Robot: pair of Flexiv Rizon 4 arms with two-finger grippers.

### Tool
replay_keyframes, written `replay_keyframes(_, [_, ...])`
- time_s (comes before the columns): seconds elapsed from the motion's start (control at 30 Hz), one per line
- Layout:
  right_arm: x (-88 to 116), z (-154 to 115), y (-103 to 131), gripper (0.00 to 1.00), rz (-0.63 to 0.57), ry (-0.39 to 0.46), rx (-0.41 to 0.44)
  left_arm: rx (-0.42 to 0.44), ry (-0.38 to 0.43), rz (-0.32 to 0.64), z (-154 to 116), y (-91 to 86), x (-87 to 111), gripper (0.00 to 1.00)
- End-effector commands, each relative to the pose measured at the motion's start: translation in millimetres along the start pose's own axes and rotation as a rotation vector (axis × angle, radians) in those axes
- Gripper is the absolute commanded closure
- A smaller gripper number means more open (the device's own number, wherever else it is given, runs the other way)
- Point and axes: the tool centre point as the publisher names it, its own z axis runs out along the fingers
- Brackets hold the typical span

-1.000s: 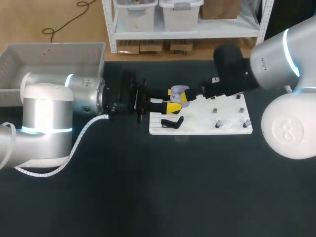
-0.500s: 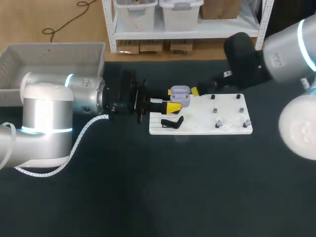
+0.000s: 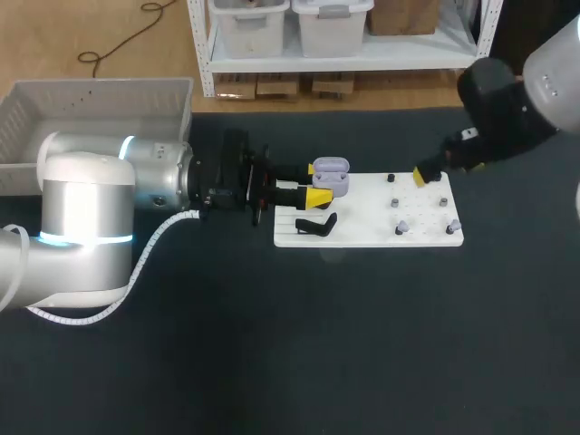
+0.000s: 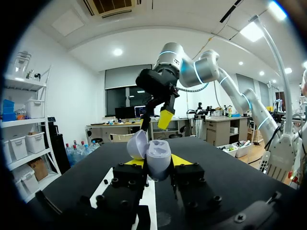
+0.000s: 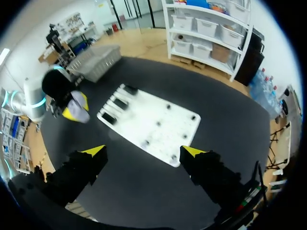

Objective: Pick up each earbud case from the left stands, insert the matching earbuds, close the lid, and place the case in the box.

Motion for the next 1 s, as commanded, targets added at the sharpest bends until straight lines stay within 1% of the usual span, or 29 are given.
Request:
replay_keyframes(0.03, [15.5, -4.9, -5.1, 0.0, -0.002, 0.046, 0.175, -0.002, -0.001, 0.001, 0.2, -0.2, 0.6, 1.0])
replay_keyframes(0.2, [36.5, 6.1, -12.8, 0.01, -0.027, 0.142, 0.215, -0.002, -0.001, 0.001, 0.2, -0.2, 0.6, 1.0])
replay_keyframes(0.23, [39.7, 7.9, -13.9, 0.07, -0.036, 0.157, 0.218, -0.002, -0.001, 0.001, 0.2, -0.2, 0.6, 1.0])
replay_keyframes(0.27, [43.5, 10.3, -15.2, 0.16, -0.051, 0.176, 0.229, -0.002, -0.001, 0.001, 0.2, -0.2, 0.6, 1.0])
replay_keyframes(0.3, [45.2, 11.4, -15.6, 0.18, -0.059, 0.186, 0.234, -0.002, -0.001, 0.001, 0.2, -0.2, 0.6, 1.0])
replay_keyframes(0.33, [48.2, 13.5, -16.8, 0.2, -0.07, 0.2, 0.234, -0.002, -0.001, 0.001, 0.2, -0.2, 0.6, 1.0])
replay_keyframes(0.37, [49.9, 15.1, -17.6, 0.17, -0.08, 0.209, 0.233, -0.002, -0.001, 0.001, 0.2, -0.2, 0.6, 1.0])
replay_keyframes(0.4, [51.2, 16.3, -18.2, 0.17, -0.087, 0.216, 0.231, -0.002, -0.001, 0.001, 0.2, -0.2, 0.6, 1.0])
replay_keyframes(0.43, [53.1, 18.5, -19.0, 0.2, -0.099, 0.228, 0.232, -0.002, -0.001, 0.001, 0.2, -0.2, 0.6, 1.0])
replay_keyframes(0.6, [57.9, 26.3, -23.3, 0.25, -0.133, 0.258, 0.228, -0.002, -0.001, 0.001, 0.2, -0.2, 0.6, 1.0])
replay_keyframes(0.63, [58.4, 28.0, -24.9, 0.3, -0.136, 0.261, 0.227, -0.002, -0.001, 0.001, 0.2, -0.2, 0.6, 1.0])
replay_keyframes(0.7, [58.9, 31.8, -28.1, 0.36, -0.142, 0.271, 0.228, -0.002, -0.001, 0.001, 0.2, -0.2, 0.6, 1.0])
replay_keyframes(0.8, [58.1, 37.9, -32.8, 0.43, -0.149, 0.282, 0.234, -0.002, -0.001, 0.001, 0.2, -0.2, 0.6, 1.0])
replay_keyframes(0.83, [57.5, 40.1, -34.1, 0.48, -0.149, 0.283, 0.234, -0.002, -0.001, 0.001, 0.2, -0.2, 0.6, 1.0])
replay_keyframes(0.87, [57.2, 42.5, -35.8, 0.51, -0.149, 0.288, 0.234, -0.002, -0.001, 0.001, 0.2, -0.2, 0.6, 1.0])
replay_keyframes(0.97, [56.4, 49.5, -39.9, 0.5, -0.148, 0.298, 0.237, -0.002, -0.001, 0.001, 0.2, -0.2, 0.6, 1.0])
replay_keyframes(1.0, [56.3, 51.9, -40.7, 0.45, -0.15, 0.305, 0.24, -0.002, -0.001, 0.001, 0.2, -0.2, 0.6, 1.0])
